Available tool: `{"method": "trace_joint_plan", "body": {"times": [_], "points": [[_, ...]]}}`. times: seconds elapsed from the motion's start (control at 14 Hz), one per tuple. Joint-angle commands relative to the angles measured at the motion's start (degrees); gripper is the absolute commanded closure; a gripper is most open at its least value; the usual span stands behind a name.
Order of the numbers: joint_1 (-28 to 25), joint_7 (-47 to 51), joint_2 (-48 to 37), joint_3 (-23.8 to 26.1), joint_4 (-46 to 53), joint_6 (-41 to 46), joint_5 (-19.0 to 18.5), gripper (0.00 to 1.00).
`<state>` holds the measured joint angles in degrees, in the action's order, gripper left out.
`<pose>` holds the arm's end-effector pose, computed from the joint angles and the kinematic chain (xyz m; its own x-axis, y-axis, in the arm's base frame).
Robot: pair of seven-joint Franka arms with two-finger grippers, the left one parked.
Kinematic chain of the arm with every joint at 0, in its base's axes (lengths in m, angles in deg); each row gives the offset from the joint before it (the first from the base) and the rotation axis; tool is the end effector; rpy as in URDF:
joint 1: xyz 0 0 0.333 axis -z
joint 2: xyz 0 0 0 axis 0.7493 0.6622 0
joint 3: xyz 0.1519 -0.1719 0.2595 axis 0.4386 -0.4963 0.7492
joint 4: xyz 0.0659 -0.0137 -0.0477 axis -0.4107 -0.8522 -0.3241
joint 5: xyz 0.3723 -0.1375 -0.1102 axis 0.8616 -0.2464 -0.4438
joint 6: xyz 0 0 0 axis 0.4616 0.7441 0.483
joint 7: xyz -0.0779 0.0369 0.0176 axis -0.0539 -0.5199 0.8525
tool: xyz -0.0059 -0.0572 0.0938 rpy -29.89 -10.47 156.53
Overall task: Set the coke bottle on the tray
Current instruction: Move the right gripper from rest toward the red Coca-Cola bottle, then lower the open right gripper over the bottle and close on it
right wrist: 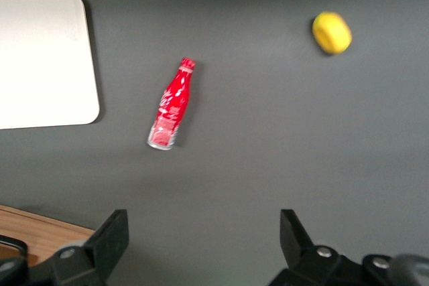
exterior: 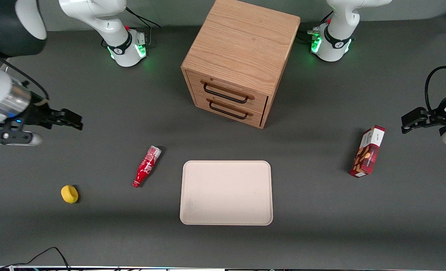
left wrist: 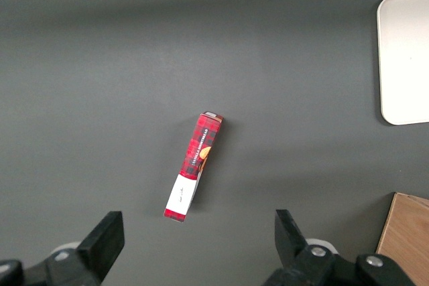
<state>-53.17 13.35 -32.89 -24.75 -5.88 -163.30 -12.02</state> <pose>0.6146 0.0944 0.5954 0.9914 -0.1099 -0.0713 -0.1089 -0.9939 0.0184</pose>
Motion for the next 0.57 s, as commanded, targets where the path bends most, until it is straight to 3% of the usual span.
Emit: {"method": "trace_joint_plan", "body": {"times": [0.0,0.21,0.5], "points": [[-1.43,6.74,5.28,2.65,1.68,-0.40,-0.45,0.00],[-1.25,13.66,11.08,4.58,1.50,-5.05,-0.62,0.00],[-1.25,14.66,17.51,4.77,1.33,-9.98,-0.71,0.00]]}}
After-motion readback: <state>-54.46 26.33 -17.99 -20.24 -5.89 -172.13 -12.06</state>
